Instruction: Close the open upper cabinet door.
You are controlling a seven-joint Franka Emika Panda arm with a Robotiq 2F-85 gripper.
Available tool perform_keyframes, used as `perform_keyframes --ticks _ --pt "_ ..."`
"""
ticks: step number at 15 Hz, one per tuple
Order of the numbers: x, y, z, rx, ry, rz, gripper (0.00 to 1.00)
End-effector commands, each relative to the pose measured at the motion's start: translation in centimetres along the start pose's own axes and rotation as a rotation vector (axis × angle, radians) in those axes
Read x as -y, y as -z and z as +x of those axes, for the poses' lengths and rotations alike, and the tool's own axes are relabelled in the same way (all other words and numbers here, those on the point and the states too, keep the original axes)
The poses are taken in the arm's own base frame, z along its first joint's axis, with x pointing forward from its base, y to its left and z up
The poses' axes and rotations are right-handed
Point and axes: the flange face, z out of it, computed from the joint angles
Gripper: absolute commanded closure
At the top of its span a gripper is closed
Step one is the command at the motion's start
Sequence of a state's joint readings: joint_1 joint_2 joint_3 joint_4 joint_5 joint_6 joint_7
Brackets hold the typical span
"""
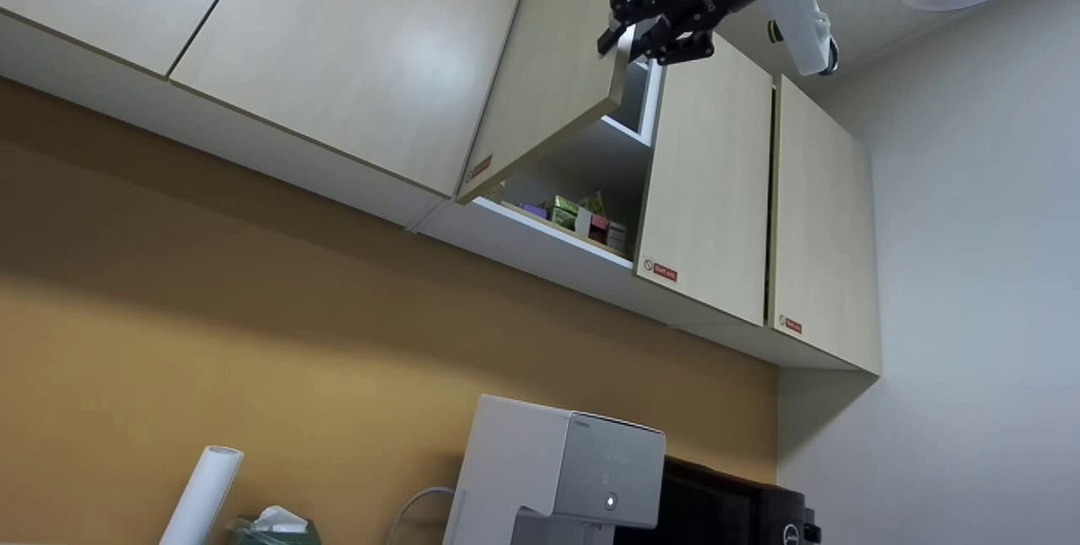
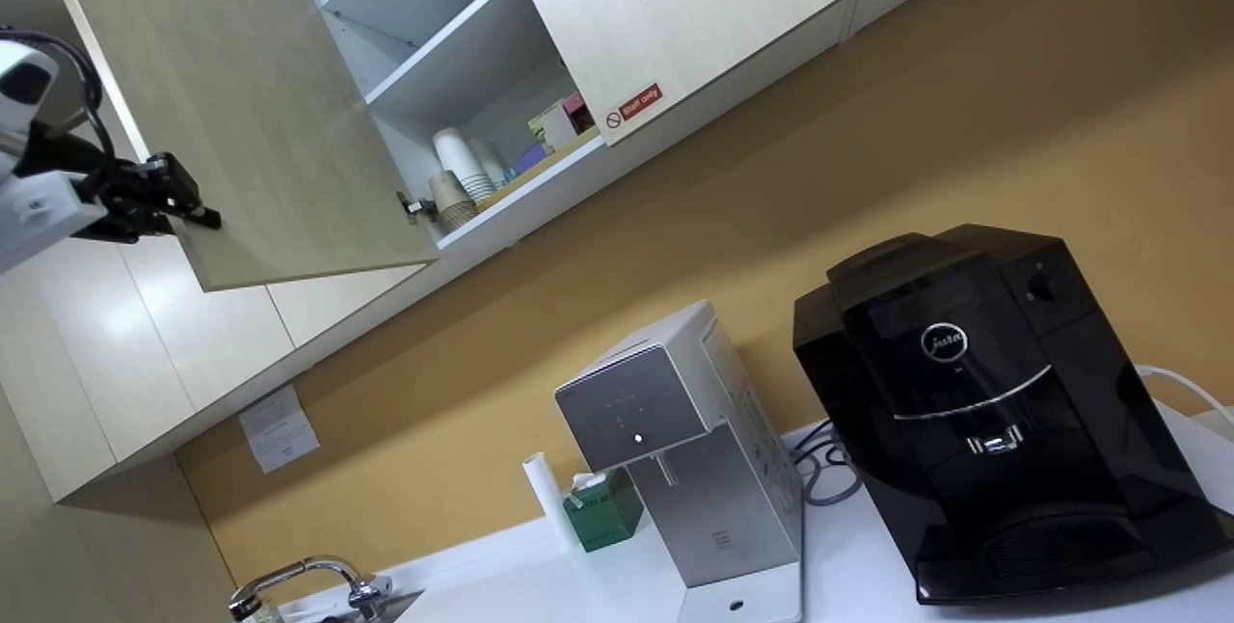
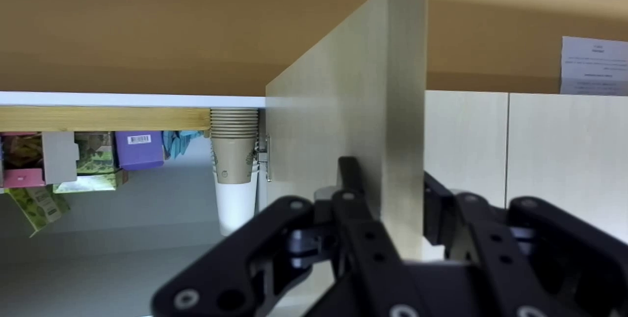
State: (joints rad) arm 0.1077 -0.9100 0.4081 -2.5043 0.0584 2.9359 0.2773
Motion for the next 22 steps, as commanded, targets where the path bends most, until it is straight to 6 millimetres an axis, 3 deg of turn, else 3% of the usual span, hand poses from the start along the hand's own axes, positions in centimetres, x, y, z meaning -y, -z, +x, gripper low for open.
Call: perform_keyframes --ticks 1,9,16,22 --pt "-2.0 -1.3 1.1 -0.014 -0.026 0.052 0.93" --pt "-3.7 -3.2 1.5 -0.014 -0.024 0.11 0.93" --pt "-12.3 -1.4 2.9 0.019 0.012 0.298 0.93" --pt "-15.4 -2.2 3.2 0.023 0.06 0.411 0.93"
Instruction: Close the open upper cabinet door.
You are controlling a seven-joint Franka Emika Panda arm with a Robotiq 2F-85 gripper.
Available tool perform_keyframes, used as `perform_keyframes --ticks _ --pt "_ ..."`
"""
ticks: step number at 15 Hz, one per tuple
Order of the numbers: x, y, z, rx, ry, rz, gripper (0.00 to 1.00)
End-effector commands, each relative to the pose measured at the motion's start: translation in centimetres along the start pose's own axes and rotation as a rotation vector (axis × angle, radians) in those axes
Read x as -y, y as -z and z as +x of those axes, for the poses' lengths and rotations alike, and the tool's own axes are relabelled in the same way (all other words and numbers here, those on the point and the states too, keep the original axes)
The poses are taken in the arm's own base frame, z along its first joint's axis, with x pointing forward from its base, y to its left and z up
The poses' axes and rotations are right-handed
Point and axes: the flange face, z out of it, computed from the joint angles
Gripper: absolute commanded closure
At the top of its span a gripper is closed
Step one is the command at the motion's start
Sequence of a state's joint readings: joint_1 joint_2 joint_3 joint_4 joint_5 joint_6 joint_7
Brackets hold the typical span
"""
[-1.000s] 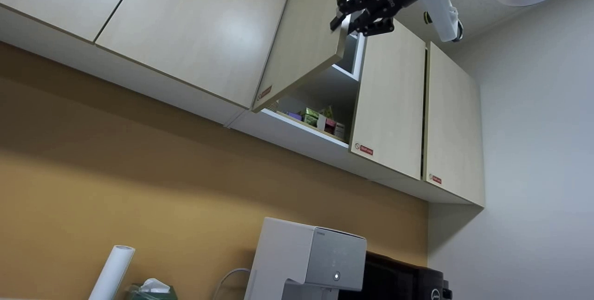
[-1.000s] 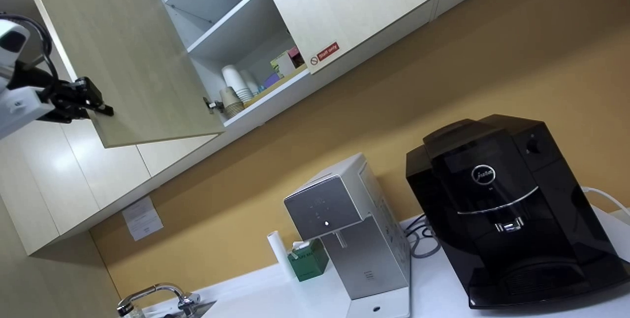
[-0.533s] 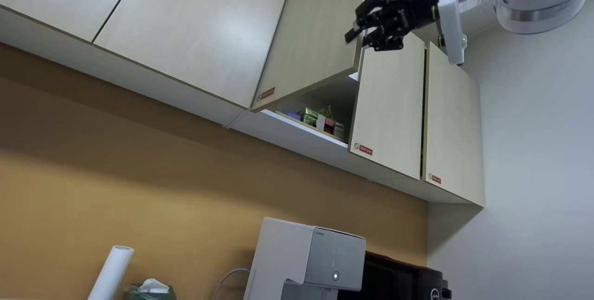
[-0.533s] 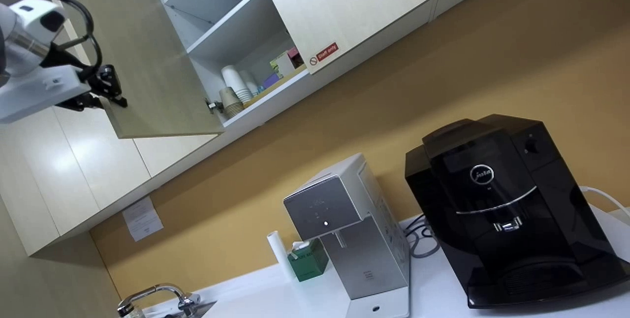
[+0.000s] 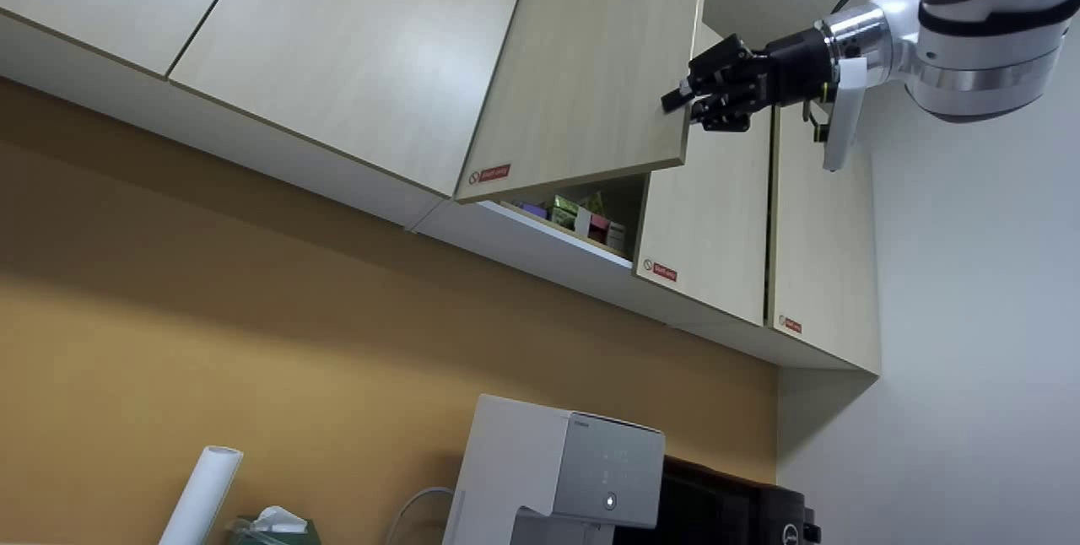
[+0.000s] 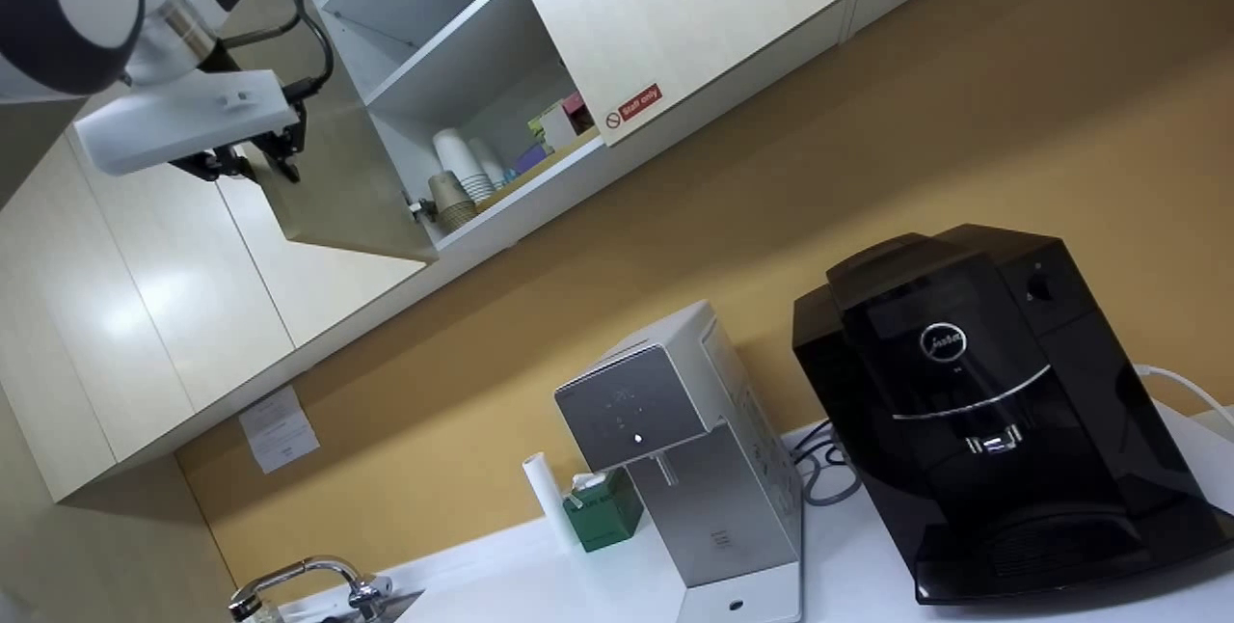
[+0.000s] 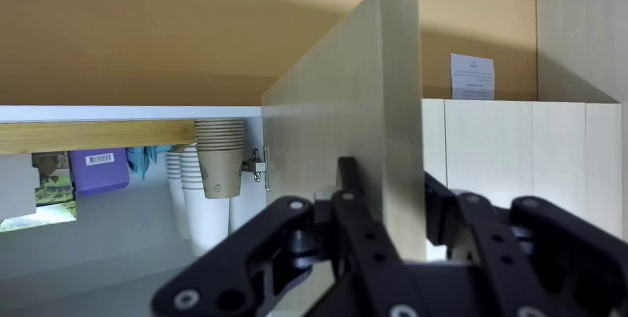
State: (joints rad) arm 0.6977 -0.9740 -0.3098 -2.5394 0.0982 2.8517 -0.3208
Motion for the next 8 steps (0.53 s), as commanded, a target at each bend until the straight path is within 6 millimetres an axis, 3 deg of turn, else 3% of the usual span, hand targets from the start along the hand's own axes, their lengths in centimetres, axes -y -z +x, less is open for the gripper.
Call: perform_keyframes --ticks 1,3,4,8 --pt "0.4 -2.4 3.1 -0.012 0.02 0.093 0.93" --pt "0.1 -2.5 3.3 -0.01 0.026 0.082 0.93" --pt "-1.5 0.2 0.1 0.007 0.011 0.027 0.74" --pt "-1.5 0.2 0.2 0.011 0.012 0.029 0.74"
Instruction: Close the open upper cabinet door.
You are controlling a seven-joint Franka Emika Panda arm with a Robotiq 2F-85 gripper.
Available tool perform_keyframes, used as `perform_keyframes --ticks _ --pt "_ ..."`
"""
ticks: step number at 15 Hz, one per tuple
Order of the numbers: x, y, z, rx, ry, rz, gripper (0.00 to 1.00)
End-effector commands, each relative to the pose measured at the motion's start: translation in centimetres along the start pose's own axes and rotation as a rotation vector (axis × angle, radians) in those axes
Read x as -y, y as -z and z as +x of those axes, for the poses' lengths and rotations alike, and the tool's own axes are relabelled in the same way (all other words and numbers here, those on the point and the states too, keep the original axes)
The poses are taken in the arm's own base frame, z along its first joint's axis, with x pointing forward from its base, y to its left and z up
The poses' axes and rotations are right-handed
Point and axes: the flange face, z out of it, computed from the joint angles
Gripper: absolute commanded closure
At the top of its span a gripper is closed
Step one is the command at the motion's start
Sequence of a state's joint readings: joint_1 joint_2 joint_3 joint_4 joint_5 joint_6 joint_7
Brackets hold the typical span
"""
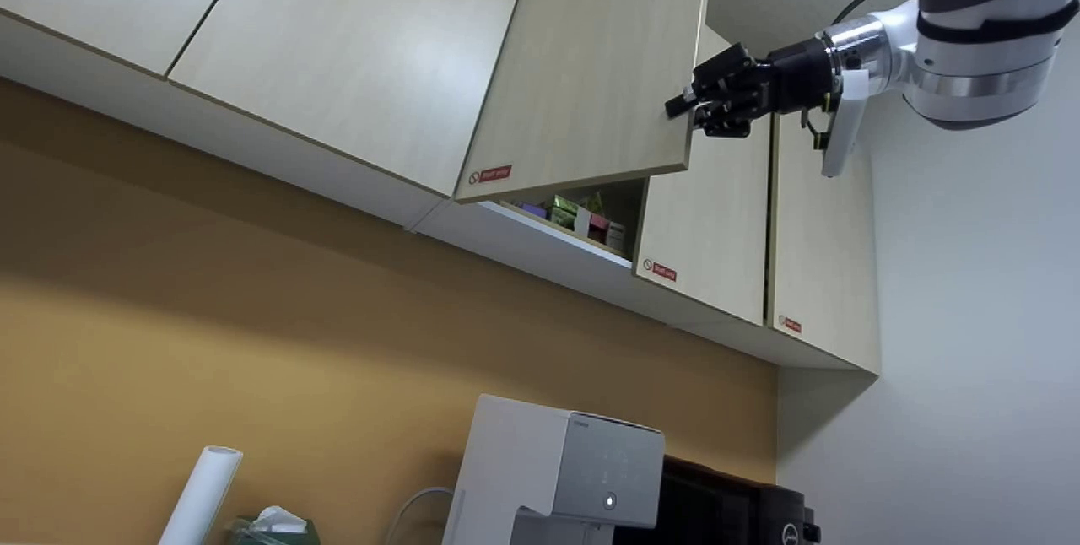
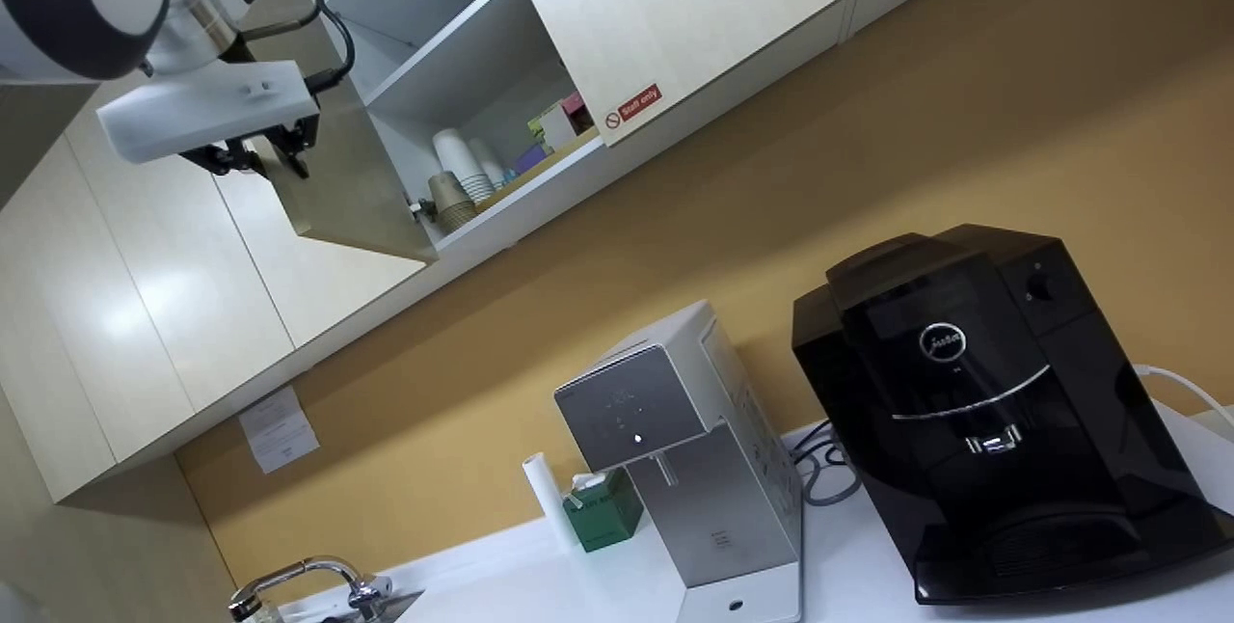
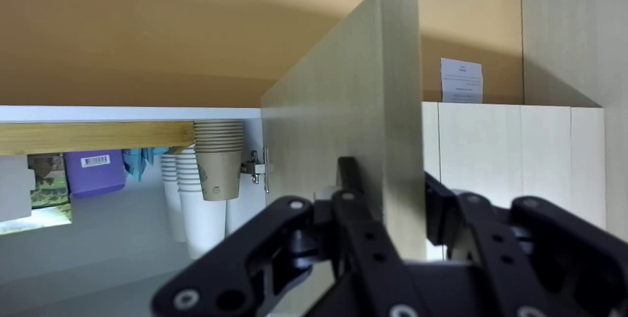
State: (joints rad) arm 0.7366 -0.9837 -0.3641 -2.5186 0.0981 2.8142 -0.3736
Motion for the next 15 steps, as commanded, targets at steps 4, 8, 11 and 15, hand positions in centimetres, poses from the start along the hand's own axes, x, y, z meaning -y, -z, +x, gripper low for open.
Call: perform_keyframes --ticks 4,8,11,15 --pt "-1.3 0.0 0.9 -0.009 0.019 -0.002 0.93" --pt "-2.7 -0.5 1.9 -0.015 0.054 0.061 0.93" --pt "-4.4 -1.1 2.3 0.004 0.077 0.152 0.93" --pt "-7.8 -1.4 3.4 0.011 0.104 0.242 0.93"
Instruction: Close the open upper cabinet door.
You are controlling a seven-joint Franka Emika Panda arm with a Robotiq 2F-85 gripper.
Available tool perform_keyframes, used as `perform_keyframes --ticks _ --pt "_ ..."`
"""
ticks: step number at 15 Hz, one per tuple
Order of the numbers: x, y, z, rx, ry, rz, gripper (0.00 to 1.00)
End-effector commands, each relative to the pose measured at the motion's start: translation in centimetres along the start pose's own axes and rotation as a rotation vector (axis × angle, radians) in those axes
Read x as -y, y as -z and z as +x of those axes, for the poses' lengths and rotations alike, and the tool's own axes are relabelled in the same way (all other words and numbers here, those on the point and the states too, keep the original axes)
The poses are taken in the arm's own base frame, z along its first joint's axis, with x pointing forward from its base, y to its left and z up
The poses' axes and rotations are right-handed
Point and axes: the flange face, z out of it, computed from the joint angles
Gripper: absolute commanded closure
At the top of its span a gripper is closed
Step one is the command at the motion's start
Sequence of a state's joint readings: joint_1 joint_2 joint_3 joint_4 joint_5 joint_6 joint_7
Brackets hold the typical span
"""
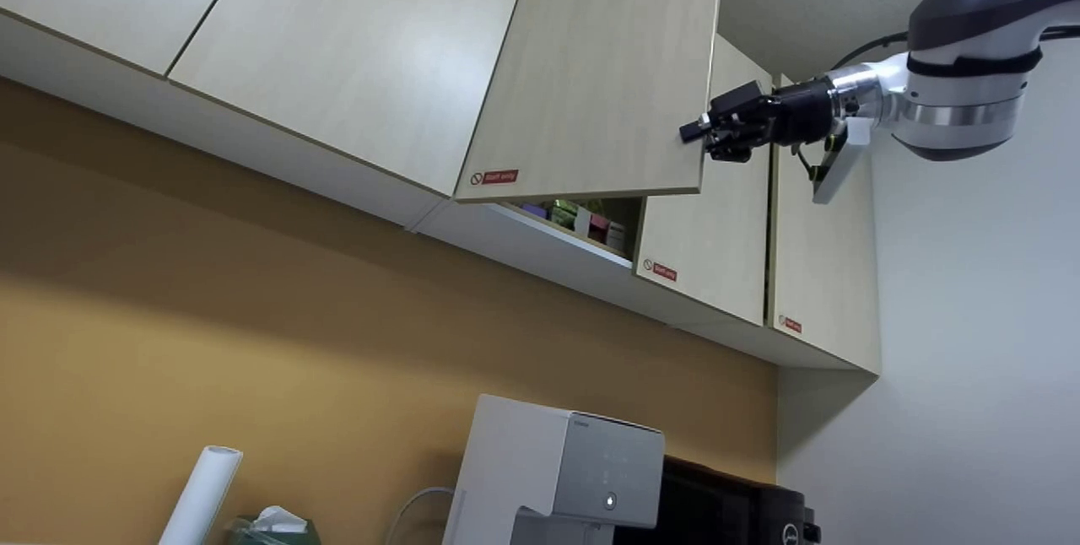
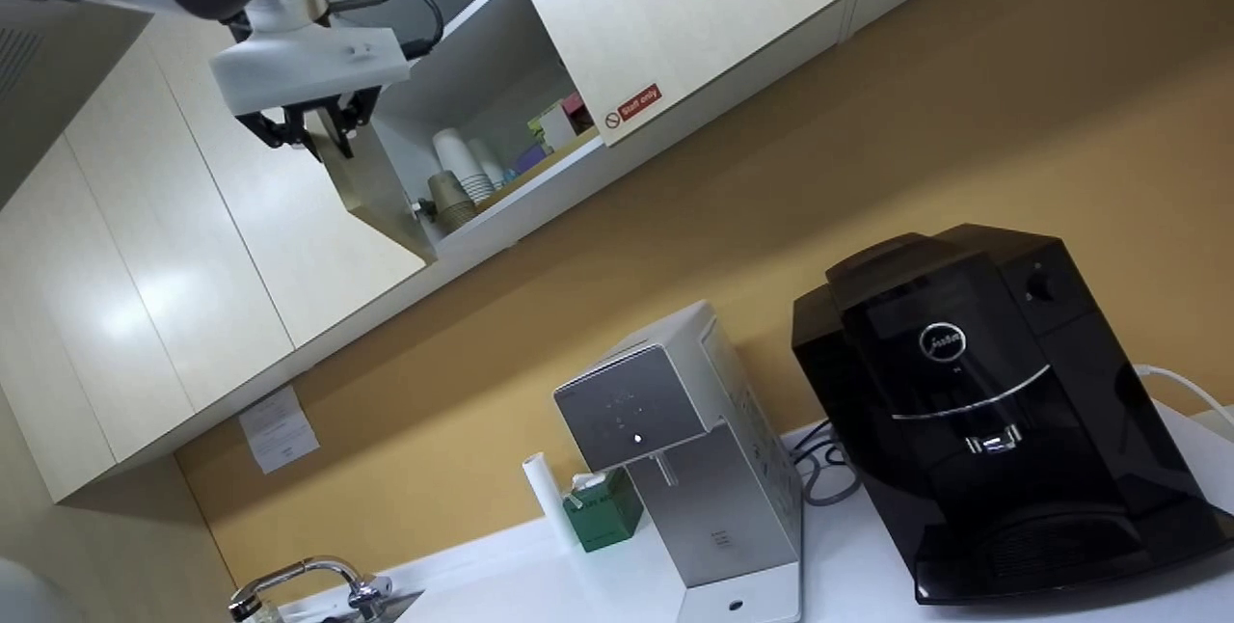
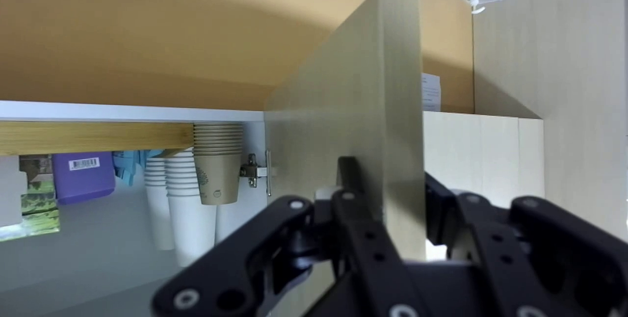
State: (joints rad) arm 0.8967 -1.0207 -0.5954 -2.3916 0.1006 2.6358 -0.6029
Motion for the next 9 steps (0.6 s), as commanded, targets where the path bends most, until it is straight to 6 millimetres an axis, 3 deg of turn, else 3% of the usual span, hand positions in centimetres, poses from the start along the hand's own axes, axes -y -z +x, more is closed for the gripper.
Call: perform_keyframes --ticks 1,7,8,9 --pt "-1.4 -2.1 3.4 -0.012 0.057 0.126 0.93" --pt "-4.8 -2.5 3.7 -0.014 0.053 0.184 0.93" --pt "-6.3 0.5 0.2 0.019 0.03 0.118 0.74" --pt "-6.6 0.5 0.2 0.019 0.032 0.124 0.74"
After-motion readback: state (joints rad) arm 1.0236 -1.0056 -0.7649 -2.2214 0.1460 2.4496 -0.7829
